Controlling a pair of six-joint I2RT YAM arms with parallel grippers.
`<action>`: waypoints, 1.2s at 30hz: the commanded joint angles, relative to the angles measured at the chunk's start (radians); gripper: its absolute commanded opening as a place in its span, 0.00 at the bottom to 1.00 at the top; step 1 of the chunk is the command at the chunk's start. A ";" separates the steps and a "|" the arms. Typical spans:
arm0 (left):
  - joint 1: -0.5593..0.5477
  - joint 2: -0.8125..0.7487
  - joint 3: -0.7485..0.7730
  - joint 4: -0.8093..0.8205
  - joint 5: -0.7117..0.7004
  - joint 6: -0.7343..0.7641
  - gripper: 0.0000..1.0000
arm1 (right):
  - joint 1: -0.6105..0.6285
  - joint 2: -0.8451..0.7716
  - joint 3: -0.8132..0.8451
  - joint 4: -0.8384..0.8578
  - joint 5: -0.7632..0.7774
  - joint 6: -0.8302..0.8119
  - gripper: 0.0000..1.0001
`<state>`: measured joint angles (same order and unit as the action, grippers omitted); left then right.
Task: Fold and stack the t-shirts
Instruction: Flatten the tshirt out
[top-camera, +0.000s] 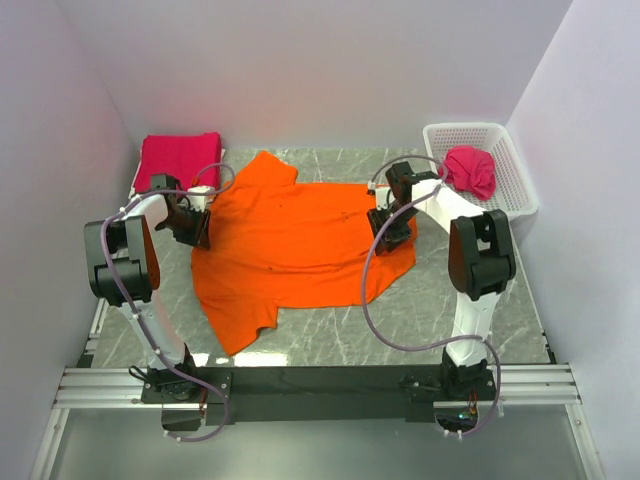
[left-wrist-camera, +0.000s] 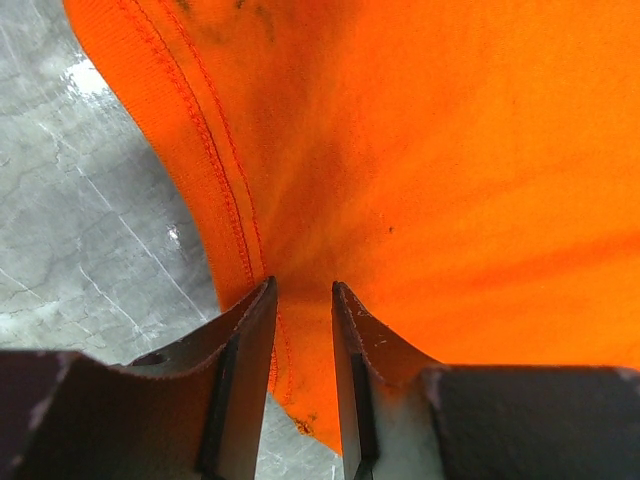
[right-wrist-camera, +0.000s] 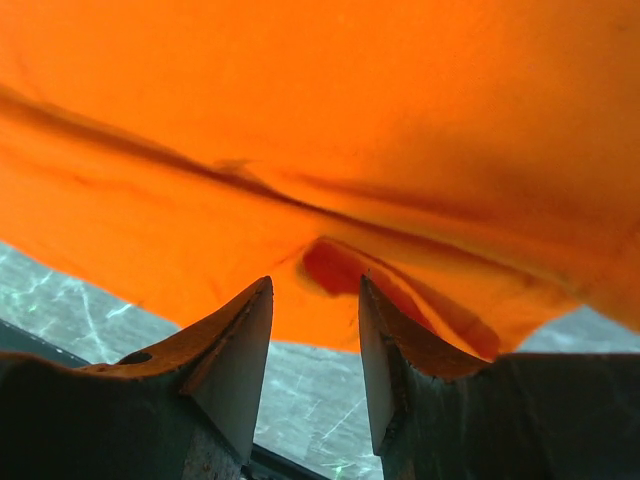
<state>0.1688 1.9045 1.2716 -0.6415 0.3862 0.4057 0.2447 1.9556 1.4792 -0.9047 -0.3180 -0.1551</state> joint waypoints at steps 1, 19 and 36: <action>0.006 0.019 0.018 -0.004 -0.007 0.021 0.36 | 0.015 0.019 0.027 0.009 0.027 0.002 0.47; 0.031 0.027 -0.005 -0.004 -0.032 0.038 0.33 | -0.047 -0.227 -0.177 -0.134 0.011 -0.080 0.00; 0.043 0.025 -0.064 0.005 -0.113 0.045 0.26 | -0.094 -0.325 -0.483 -0.204 0.258 -0.182 0.00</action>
<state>0.1955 1.9064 1.2602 -0.6209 0.3752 0.4236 0.1532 1.6382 1.0313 -1.0794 -0.1215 -0.2958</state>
